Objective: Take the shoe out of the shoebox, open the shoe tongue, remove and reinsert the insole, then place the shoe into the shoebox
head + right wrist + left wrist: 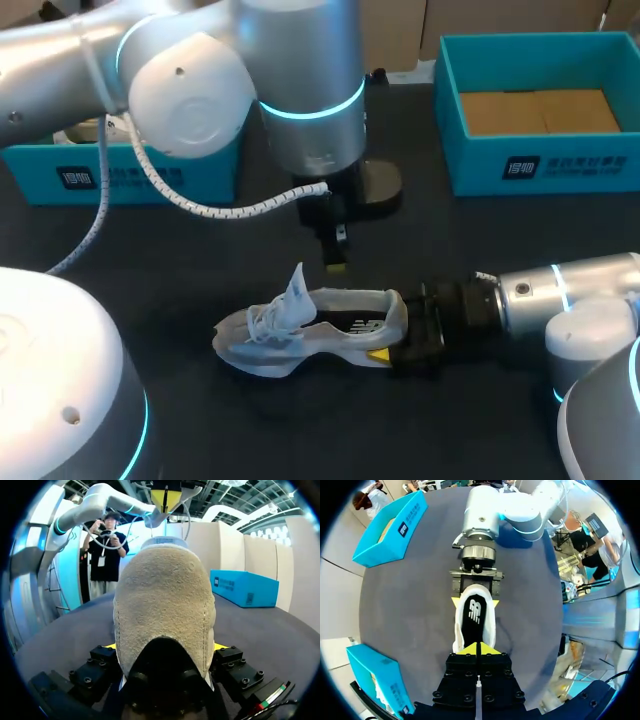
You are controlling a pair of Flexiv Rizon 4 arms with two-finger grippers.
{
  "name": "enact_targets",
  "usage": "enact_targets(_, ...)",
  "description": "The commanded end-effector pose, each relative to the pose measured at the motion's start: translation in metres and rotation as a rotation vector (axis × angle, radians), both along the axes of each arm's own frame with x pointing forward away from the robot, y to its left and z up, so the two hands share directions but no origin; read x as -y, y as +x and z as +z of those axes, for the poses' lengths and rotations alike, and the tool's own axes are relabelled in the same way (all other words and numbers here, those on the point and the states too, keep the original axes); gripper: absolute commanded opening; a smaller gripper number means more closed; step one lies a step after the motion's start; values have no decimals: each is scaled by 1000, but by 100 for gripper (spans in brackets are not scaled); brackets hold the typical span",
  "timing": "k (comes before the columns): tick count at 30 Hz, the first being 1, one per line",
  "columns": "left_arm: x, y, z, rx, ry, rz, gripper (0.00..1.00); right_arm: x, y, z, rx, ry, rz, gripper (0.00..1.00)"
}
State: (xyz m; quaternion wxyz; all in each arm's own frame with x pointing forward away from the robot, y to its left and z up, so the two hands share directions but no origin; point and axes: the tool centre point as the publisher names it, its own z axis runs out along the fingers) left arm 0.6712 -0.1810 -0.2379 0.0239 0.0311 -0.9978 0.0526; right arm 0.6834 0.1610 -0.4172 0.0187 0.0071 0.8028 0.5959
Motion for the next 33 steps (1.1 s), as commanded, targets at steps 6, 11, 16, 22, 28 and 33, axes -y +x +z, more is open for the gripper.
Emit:
enact_targets(6, 6, -8, -15, 16, -33, -62, 0, 0, -1, 1, 1, -2, -1, 0)
enact_targets(11, 18, -19, -42, 67, -34, -110, 0, 0, -1, 1, 1, -2, -1, 0)
enact_targets(16, 26, -24, -64, 76, -4, -123, 0, 0, -1, 1, 1, -2, -1, 0)
enact_targets(22, 25, -18, -75, 84, -16, -121, 0, 0, -1, 1, 1, -2, -1, 0)
enact_targets(28, 26, -10, -90, 78, -24, -126, 0, 0, -1, 1, 1, -2, -1, 0)
enact_targets(33, 27, -3, -98, 16, -28, -114, 0, 0, -1, 1, 1, -2, -1, 0)
